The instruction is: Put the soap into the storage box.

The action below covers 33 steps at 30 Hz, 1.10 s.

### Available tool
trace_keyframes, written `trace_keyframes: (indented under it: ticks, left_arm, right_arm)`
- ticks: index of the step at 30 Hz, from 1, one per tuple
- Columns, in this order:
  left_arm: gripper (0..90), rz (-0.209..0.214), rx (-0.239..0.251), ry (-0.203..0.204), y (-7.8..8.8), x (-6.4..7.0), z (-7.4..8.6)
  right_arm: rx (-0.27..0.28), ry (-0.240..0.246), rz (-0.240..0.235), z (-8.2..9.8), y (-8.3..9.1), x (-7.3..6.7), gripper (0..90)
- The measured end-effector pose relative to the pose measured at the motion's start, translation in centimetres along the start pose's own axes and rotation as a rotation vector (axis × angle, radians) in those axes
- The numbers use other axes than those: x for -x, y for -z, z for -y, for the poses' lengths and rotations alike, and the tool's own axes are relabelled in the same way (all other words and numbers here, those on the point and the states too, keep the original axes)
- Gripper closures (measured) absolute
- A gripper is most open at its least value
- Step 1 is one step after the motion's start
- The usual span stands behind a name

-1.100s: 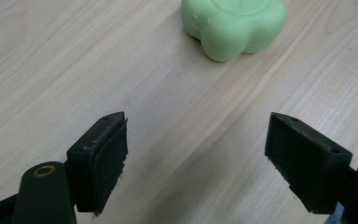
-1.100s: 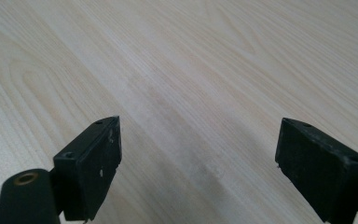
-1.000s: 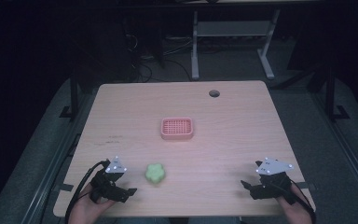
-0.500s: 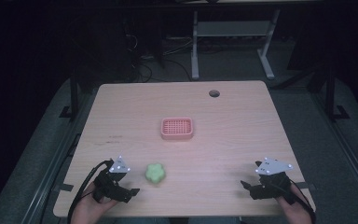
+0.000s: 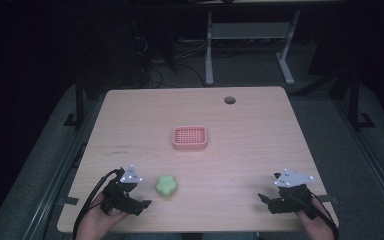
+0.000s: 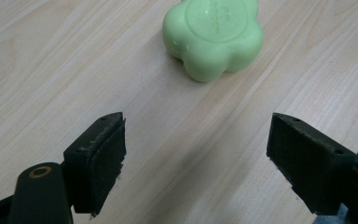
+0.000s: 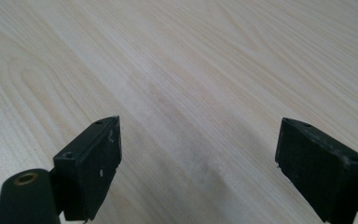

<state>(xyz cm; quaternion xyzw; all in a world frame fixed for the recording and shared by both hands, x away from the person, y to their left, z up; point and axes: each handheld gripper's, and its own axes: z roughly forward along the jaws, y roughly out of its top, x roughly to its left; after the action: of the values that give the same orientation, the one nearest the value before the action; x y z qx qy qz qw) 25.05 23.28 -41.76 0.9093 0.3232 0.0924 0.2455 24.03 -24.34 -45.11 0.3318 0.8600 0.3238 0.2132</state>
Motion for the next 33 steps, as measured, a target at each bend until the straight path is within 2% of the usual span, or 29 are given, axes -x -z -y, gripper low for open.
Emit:
trace_keyframes:
  ticks: [10,14,16,33]
  left_arm:
    - [18.9,0.008,-0.018,-0.013,-0.1,0.4,-0.8]
    - [18.9,0.011,-0.028,-0.026,-0.1,0.5,-1.1]
    - [18.8,0.013,-0.030,-0.031,-0.1,0.6,-1.3]
    - [18.7,0.027,-0.049,-0.059,-0.6,1.3,-3.1]
  right_arm:
    - [-0.001,-0.003,-0.001,0.0,0.0,0.0,13.8]
    - [-0.001,0.009,-0.001,0.1,0.0,0.1,13.8]
    - [0.005,-0.017,-0.006,0.0,0.0,-0.1,13.8]
    - [0.011,-0.016,-0.009,0.0,0.1,-0.1,13.8]
